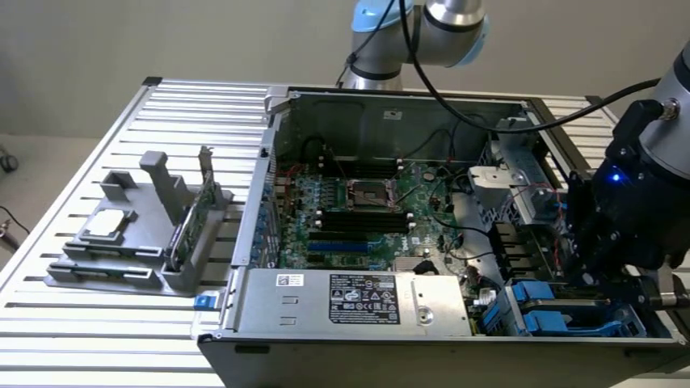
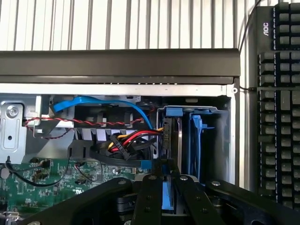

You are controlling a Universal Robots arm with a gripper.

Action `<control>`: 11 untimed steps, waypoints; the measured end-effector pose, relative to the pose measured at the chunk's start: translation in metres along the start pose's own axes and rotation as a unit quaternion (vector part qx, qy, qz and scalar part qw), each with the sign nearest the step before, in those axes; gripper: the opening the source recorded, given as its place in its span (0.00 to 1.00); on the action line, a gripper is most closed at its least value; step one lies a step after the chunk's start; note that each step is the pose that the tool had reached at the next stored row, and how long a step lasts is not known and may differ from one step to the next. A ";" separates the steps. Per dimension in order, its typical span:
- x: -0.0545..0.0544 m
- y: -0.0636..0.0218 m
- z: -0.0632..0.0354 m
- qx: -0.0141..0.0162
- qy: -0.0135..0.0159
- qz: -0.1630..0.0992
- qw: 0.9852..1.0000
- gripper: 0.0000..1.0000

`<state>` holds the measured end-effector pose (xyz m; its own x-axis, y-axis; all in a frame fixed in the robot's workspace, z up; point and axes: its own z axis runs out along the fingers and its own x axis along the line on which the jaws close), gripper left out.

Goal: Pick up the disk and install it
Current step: 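Insert the second disk wire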

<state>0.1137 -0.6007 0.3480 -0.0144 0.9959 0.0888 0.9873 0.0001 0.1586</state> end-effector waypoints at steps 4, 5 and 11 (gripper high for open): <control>-0.002 0.0001 0.0039 0.000 0.002 0.001 1.000 0.17; -0.003 0.0005 0.0045 0.000 0.003 0.001 1.000 0.17; -0.003 0.0030 0.0058 0.004 0.004 0.003 1.000 0.17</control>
<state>0.1177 -0.6029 0.3425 -0.0092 0.9952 0.0970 0.9886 -0.0055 0.1505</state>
